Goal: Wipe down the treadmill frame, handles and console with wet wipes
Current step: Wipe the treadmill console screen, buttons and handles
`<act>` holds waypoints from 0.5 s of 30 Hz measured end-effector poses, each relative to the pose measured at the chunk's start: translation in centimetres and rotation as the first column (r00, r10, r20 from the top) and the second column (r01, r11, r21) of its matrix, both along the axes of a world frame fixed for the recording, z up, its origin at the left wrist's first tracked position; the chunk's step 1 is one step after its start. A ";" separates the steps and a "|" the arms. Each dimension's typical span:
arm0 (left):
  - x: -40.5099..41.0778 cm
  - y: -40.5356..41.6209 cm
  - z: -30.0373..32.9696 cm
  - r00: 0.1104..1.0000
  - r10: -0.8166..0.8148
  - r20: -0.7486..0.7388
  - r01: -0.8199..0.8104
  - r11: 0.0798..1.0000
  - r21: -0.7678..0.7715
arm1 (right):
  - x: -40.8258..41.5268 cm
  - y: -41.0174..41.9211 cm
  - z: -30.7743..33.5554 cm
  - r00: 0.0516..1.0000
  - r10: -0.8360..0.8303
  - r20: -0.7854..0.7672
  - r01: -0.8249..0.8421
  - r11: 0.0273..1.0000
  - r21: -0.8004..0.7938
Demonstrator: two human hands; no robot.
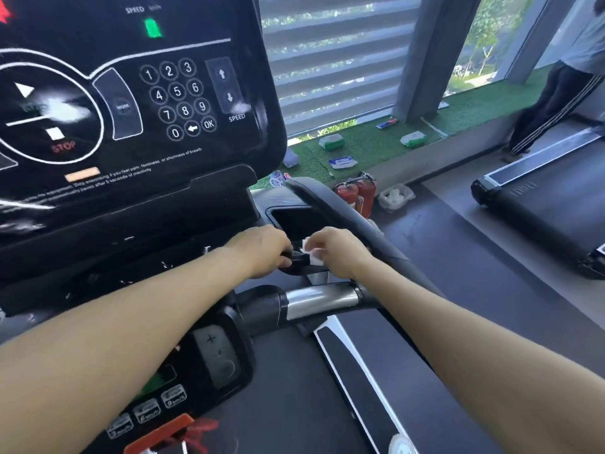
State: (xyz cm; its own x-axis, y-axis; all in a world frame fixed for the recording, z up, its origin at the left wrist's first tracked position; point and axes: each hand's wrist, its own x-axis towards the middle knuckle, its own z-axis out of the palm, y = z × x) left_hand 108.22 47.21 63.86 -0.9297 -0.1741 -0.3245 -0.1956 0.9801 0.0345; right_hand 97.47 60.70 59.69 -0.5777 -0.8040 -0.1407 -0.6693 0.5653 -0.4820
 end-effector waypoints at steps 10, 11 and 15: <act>6.6 -4.3 1.4 0.987 0.122 -0.100 -0.127 0.991 -0.043 | 2.5 -3.9 -0.1 0.993 0.078 -0.093 -0.077 0.997 0.012; 6.9 -4.6 1.3 0.987 0.134 -0.093 -0.137 0.990 -0.035 | 2.4 -4.2 -0.2 0.992 0.082 -0.095 -0.081 0.997 0.013; 7.3 -5.4 0.6 0.986 0.153 -0.071 -0.153 0.988 0.004 | 1.9 -6.1 -0.4 0.990 0.076 -0.115 -0.077 0.997 -0.006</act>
